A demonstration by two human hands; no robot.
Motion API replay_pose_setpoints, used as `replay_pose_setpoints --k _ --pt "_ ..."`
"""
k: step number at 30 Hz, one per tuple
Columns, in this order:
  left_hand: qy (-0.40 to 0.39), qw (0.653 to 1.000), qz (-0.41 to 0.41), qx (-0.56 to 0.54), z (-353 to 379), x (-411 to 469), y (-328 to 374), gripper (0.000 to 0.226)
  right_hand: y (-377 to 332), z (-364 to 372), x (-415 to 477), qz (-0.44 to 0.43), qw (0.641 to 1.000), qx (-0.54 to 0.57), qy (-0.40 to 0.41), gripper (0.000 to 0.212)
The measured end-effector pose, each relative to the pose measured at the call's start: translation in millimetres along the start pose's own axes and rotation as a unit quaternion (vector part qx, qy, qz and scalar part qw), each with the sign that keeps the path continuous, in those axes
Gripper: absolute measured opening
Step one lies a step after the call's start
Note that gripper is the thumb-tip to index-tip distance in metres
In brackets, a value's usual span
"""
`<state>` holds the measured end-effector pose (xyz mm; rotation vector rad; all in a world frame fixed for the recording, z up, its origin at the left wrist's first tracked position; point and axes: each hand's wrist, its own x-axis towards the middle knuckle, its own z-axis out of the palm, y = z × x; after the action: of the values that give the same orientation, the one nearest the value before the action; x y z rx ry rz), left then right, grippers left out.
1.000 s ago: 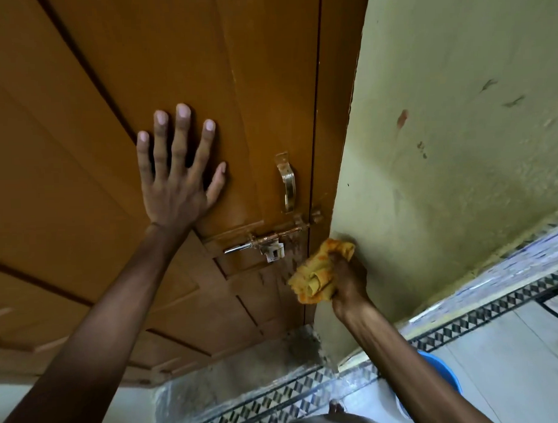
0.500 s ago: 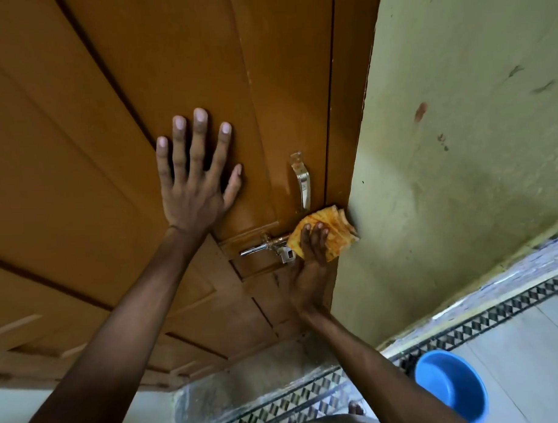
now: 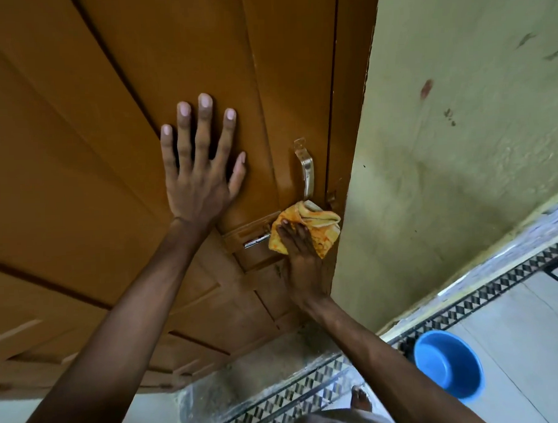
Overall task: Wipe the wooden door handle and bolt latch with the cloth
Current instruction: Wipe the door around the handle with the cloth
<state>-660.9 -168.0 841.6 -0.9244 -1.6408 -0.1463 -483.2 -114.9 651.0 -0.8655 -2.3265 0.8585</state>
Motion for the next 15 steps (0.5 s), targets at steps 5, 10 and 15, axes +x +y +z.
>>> replay_pose_setpoints --k 5,10,15 --pt "0.008 1.0 0.008 -0.027 3.4 -5.4 1.2 0.059 3.1 -37.2 26.5 -0.064 0.994 -0.064 0.056 0.054" --pt "-0.004 1.0 0.006 -0.029 2.4 -4.4 -1.4 0.057 -27.8 -2.1 16.2 -0.021 0.997 -0.038 0.059 0.058" --pt "-0.003 0.999 0.004 -0.043 1.4 -5.5 -1.2 0.057 -14.3 -40.9 22.1 -0.109 0.993 -0.049 -0.001 0.056"
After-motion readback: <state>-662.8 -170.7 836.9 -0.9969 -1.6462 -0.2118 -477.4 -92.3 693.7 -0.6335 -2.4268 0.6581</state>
